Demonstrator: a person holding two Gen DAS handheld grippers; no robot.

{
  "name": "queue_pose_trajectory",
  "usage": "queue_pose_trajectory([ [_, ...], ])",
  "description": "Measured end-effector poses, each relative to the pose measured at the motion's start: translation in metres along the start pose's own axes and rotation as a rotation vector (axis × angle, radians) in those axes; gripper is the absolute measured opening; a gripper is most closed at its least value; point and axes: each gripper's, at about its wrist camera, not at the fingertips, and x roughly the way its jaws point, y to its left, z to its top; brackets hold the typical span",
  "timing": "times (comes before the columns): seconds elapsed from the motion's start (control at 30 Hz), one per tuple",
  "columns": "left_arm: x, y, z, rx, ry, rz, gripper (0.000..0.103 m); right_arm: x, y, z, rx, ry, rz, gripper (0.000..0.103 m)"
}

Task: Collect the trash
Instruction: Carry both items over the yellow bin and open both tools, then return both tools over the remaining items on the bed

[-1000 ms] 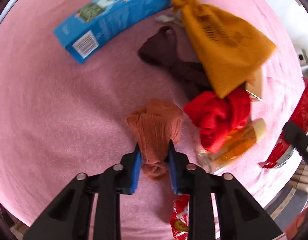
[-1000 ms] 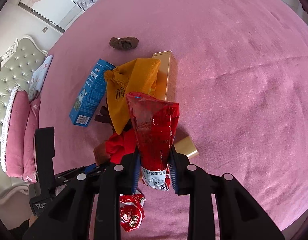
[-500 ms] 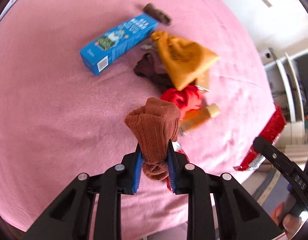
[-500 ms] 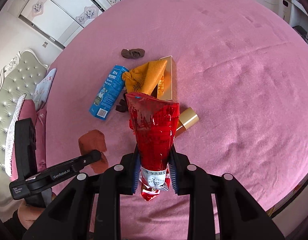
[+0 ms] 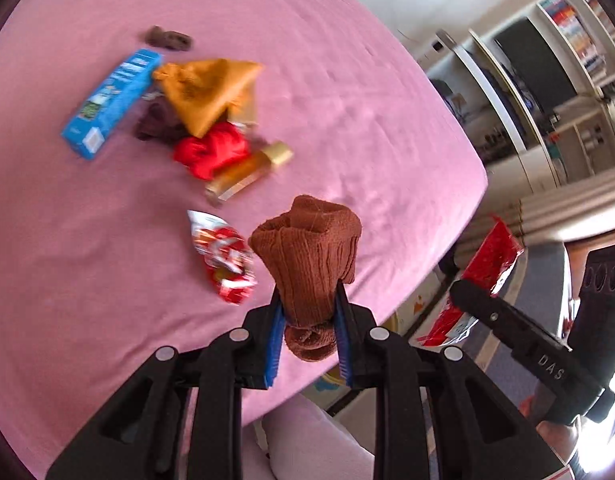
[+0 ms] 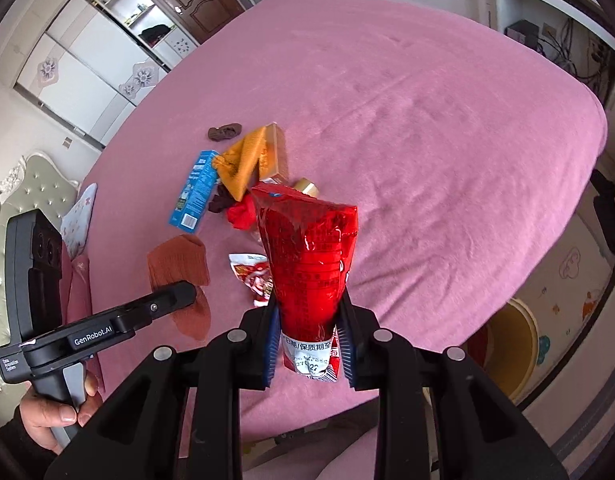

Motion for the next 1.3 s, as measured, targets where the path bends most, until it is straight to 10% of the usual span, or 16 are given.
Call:
queue_pose_trajectory([
  [0.43,0.135,-0.162,-0.048,0.282,0.248,-0.02,0.023,-0.028,-0.166,-0.066,0.268,0.056,-0.142,0.025],
  [0.93,0.254,-0.212,-0.098,0.383,0.417,0.036,0.023,-0.003,-0.256,-0.115,0.382,0.14,-0.137,0.028],
  [1.03,0.259,-0.215,-0.098,0.385,0.414,0.045,0.036,0.001,-0.265,-0.115,0.402,0.155,-0.137,0.053],
  [1.1,0.263,-0.215,-0.098,0.383,0.429,0.069,0.064,0.002,-0.27,-0.115,0.408,0.155,-0.133,0.053],
  [1.3,0.261,-0.207,-0.098,0.345,0.427,0.082,0.069,-0.003,-0.277,-0.12,0.421,0.152,-0.155,0.053],
])
